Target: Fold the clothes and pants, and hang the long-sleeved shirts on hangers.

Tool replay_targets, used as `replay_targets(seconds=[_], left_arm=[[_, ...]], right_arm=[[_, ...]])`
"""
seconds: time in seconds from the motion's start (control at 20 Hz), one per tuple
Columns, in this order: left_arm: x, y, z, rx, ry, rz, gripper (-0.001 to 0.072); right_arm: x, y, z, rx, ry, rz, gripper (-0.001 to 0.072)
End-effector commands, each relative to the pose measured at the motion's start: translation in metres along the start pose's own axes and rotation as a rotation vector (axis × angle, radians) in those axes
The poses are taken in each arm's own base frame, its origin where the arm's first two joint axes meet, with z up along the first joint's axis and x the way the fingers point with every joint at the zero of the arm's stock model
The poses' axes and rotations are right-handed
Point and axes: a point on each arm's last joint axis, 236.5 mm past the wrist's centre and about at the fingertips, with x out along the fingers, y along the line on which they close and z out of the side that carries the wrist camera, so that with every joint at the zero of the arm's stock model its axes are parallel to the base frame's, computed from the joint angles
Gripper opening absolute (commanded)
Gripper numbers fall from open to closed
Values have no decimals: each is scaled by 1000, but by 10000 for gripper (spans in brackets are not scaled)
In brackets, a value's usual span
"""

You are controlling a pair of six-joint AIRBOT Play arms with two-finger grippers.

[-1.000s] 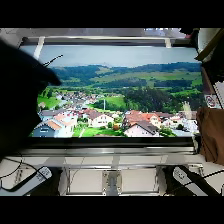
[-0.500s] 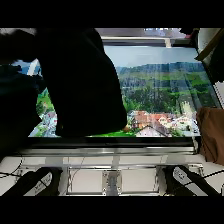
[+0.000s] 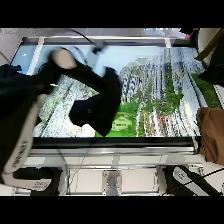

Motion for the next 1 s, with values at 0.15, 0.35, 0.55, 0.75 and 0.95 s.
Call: replay_targets(seconds=[0.15, 0.35, 0.55, 0.75, 0.95], left_arm=[[122, 1, -63, 181, 306, 92, 282], [65, 60, -34, 118, 210, 317, 608], [-57, 116, -5, -7, 2, 503, 559], [-142, 133, -39, -197, -68, 530, 559], [-125, 109, -131, -395, -100, 442, 541]], right_arm=[[75, -33, -43, 114, 87, 11, 526], [111, -47, -74, 154, 130, 14, 526], [133, -39, -109, 157, 203, 82, 526], [142, -21, -137, 126, 267, 179, 526], [153, -20, -161, 99, 304, 209, 526]])
